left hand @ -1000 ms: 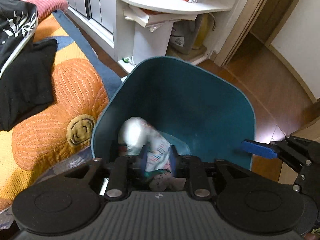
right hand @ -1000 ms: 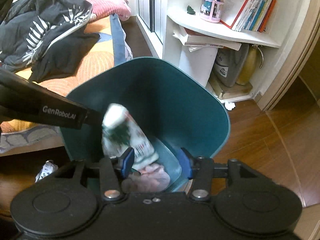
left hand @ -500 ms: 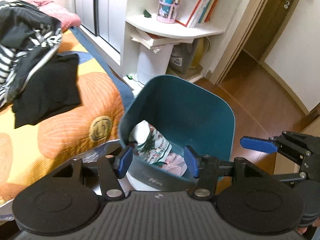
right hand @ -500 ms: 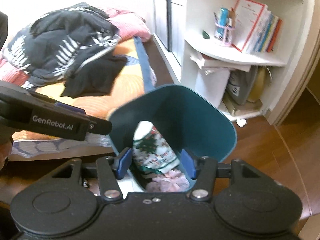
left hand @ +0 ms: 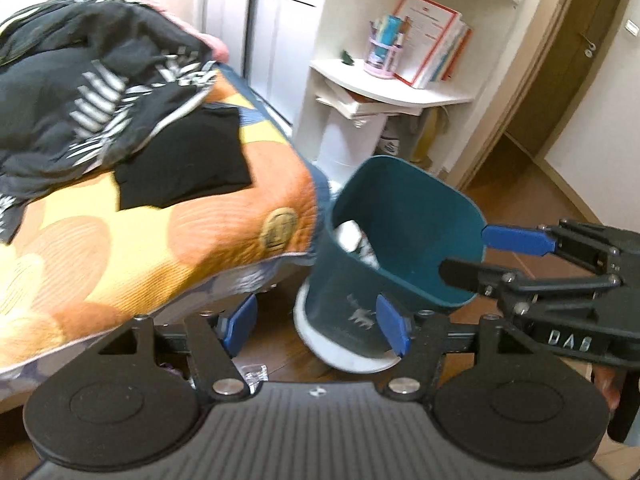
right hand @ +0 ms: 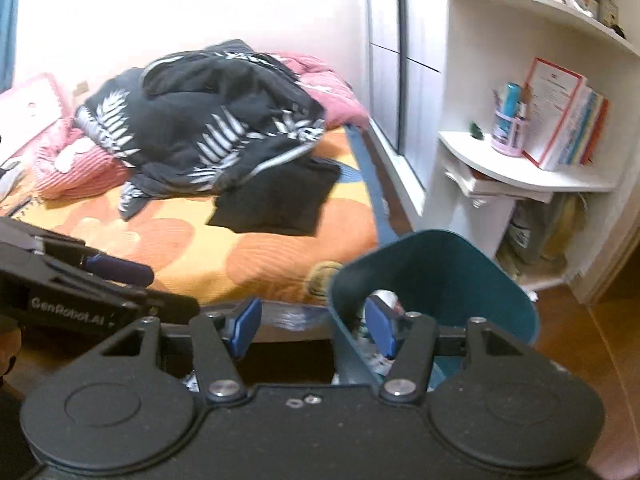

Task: Collect trash
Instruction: 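Move both open tools back down to the remaining trash pile, then grasp the red plastic bag ball with the left tool while the right tool grasps the clear plastic tray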

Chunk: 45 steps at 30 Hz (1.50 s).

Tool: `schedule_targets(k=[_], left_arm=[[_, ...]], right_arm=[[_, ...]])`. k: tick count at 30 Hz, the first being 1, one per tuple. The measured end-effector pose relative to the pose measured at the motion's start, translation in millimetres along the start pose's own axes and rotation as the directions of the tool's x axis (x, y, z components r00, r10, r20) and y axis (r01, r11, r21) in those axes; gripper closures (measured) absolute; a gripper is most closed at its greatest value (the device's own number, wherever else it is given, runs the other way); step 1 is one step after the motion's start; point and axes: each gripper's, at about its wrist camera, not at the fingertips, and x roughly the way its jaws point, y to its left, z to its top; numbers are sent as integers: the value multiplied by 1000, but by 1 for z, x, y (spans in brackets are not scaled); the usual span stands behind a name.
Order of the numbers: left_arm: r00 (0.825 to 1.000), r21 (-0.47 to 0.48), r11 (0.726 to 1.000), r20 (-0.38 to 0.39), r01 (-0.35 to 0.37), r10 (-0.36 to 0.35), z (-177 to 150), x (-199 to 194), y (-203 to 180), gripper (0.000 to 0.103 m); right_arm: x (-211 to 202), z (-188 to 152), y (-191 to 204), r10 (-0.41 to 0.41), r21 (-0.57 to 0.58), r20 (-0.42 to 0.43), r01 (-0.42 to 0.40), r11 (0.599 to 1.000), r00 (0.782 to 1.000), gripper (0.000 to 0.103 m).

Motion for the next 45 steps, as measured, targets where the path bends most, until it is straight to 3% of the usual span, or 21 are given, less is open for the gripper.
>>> schedule_targets(k=[4,12,15,19,23,27,32,39,45], left_arm=[[999,-35,998,25,-43,44,-20,-19,30,24],[991,-128,983,11,-133,136,-64,-19,92,18],[990,-186,972,-25,-142,140,-80,-4,117,18],[982,-235,954,-90,-186,169,-103,28,147,18],[967,-290,929,-181,-228,181,-130,68,177,18],[945,-364,891,-278,-270,173,-155,112,204,18],[908,-404,857,-389,-319,155,-179,167,228,18],[845,-403,838,-522,-369,122,-213,237,251,18],[794,-440,811,-606,-386,50,-246,281,267,18]], right_arm=[[11,-2,20,61,-19,-42,-61,998,997,42],[41,-24,69,171,-87,-55,-176,981,984,35],[73,-35,85,171,-80,-150,-185,980,974,35],[124,-52,95,113,-11,-251,-119,993,961,35],[180,-74,96,98,49,-361,-86,995,927,35],[235,-100,93,74,93,-462,-34,995,884,36],[302,-131,78,80,216,-583,60,975,809,36],[378,-178,58,93,313,-671,167,935,735,36],[428,-219,39,160,415,-696,210,885,700,36]])
